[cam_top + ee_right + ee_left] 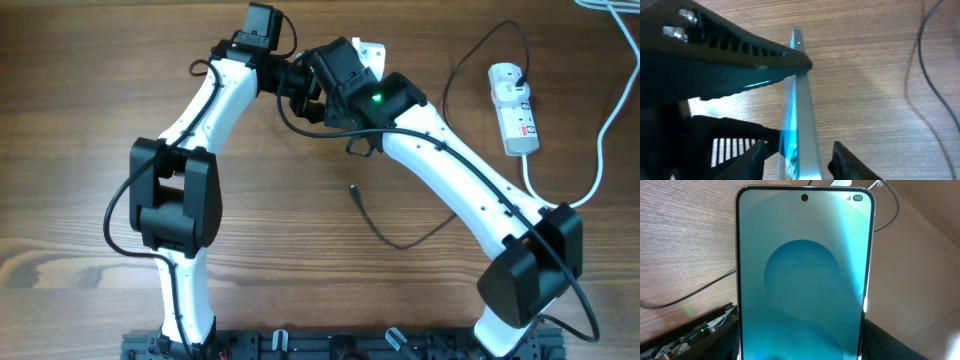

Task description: Plug charger to phone and switch on socket

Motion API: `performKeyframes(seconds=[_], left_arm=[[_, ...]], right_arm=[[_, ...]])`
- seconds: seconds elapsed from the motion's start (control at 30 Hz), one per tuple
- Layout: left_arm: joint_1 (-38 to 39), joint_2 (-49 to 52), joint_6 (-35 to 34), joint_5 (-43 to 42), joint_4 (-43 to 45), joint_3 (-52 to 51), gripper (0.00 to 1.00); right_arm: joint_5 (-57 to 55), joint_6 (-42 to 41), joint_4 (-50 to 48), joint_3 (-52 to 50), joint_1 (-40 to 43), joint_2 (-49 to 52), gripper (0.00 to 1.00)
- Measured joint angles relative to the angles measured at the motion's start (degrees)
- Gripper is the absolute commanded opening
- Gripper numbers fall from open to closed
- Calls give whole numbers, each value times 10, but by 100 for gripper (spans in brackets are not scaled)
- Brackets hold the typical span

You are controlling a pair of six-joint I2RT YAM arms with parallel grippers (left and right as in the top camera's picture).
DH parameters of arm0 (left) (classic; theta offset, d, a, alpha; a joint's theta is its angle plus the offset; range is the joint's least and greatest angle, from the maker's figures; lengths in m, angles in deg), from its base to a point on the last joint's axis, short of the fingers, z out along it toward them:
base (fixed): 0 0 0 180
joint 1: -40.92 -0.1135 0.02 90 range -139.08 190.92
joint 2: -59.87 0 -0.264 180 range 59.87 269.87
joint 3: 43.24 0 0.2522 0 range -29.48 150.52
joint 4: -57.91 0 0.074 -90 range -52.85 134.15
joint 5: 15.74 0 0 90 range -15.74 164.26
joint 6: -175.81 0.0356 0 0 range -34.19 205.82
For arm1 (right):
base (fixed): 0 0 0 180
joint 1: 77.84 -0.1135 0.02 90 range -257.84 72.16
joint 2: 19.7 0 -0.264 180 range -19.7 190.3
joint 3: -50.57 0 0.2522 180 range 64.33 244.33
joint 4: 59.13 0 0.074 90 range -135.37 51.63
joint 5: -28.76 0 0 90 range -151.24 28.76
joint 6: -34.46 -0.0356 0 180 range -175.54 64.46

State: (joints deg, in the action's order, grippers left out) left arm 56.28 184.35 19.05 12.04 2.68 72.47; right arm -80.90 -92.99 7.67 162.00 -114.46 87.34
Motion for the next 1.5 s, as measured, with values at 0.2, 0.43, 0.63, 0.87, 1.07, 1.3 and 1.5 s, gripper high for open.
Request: performKeyframes(seconds=[0.2,0.43,0.63,0.87,1.07,1.3,1.5], left_arm=[[0,0,0,8,2,0,69],[0,0,0,9,4,0,69],[0,0,0,9,4,0,69],[-1,0,0,9,4,0,69],[-3,0,0,8,8,0,69],[-3,-3,0,8,8,0,72],[-7,-3,0,43,9,0,89]], right_arm=[[12,2,-1,4,0,0,25],[14,9,-4,7,0,0,24],[14,6,-5,7,0,0,20],[11,-4,-13,7,0,0,16],[10,-14,-8,7,0,0,4],[10,-14,-9,7,0,1,4],[-10,-33,13,34,0,1,4]])
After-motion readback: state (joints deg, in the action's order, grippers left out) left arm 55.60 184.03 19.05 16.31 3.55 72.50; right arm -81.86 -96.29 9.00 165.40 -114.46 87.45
